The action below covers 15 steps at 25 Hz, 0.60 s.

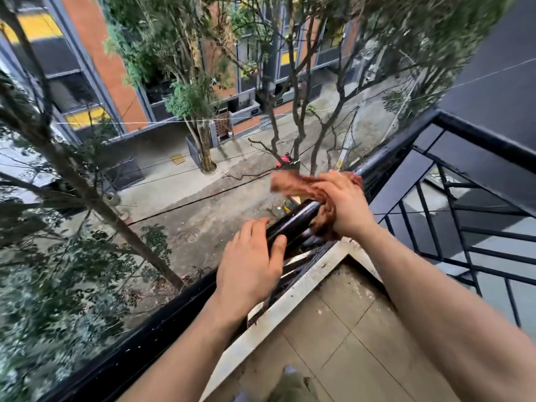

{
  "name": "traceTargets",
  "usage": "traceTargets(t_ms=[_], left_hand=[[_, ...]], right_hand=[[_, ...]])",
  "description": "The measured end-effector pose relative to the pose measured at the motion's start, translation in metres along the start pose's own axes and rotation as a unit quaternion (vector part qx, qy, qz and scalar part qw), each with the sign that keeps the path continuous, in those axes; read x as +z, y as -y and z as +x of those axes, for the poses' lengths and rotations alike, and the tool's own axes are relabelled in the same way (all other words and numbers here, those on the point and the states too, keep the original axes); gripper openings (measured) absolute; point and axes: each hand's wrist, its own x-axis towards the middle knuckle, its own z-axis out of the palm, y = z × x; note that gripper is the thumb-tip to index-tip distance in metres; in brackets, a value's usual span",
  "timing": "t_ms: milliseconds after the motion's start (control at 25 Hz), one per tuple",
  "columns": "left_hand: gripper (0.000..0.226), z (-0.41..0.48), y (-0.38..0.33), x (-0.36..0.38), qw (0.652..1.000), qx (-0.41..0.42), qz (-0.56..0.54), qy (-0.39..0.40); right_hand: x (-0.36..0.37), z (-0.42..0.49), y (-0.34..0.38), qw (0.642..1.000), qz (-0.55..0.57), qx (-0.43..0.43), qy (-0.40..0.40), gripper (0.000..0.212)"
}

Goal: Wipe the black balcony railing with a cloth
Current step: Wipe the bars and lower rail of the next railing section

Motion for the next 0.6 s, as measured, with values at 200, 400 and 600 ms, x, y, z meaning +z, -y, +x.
traceTargets(t_ms=[200, 400, 600], left_hand=[[0.078, 0.038, -0.037, 0.020, 0.999, -0.042, 0.017, 0.002], [0.085, 0.096, -0.099, 0.073, 0.985, 0.002, 0.168, 0.040], [0.094, 0.170, -0.159, 0.118, 0.982, -0.037, 0.179, 0.056]], right_hand=[[0.045, -0.030, 0.056, 0.993, 0.052, -0.095, -0.055, 0.048], [0.017, 0.018, -0.070, 0.984, -0.035, -0.162, -0.061, 0.047], [0.034, 0.040, -0.136, 0.991, 0.008, -0.087, -0.100, 0.043]])
